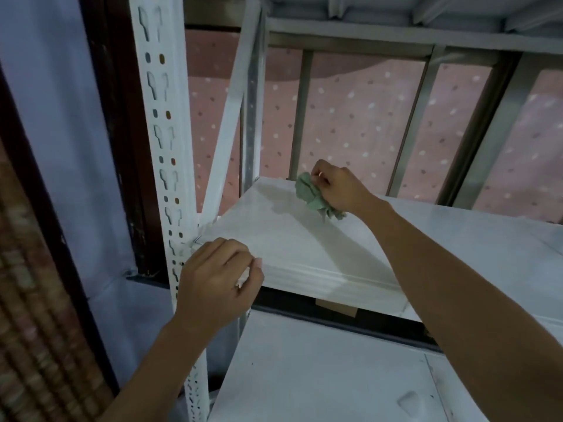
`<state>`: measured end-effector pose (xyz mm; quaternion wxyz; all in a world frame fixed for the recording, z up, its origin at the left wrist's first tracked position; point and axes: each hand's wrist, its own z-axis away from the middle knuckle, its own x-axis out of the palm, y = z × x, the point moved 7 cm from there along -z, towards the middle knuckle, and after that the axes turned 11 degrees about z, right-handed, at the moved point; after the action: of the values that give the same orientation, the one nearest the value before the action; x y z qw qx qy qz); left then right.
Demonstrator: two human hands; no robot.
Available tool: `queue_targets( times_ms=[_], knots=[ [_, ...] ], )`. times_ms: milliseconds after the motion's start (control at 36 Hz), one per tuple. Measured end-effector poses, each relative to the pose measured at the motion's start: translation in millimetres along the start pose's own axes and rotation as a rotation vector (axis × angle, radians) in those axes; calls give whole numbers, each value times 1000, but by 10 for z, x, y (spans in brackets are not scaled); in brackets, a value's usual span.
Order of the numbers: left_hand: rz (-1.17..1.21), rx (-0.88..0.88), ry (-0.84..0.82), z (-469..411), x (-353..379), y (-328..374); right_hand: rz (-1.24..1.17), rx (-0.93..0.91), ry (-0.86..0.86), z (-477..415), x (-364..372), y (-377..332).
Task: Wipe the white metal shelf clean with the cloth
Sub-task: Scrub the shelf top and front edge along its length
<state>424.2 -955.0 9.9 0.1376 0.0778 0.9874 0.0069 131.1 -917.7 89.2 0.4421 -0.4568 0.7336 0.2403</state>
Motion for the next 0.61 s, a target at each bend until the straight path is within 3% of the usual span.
queue_targets(
  times_ms=[333,611],
  knots=[
    [-47,-16,-31,-53,114,-167,45,139,-134,-875,915,469],
    [-99,51,-36,71,37,-182,233,-46,-282,-1350,1319,-53]
  ],
)
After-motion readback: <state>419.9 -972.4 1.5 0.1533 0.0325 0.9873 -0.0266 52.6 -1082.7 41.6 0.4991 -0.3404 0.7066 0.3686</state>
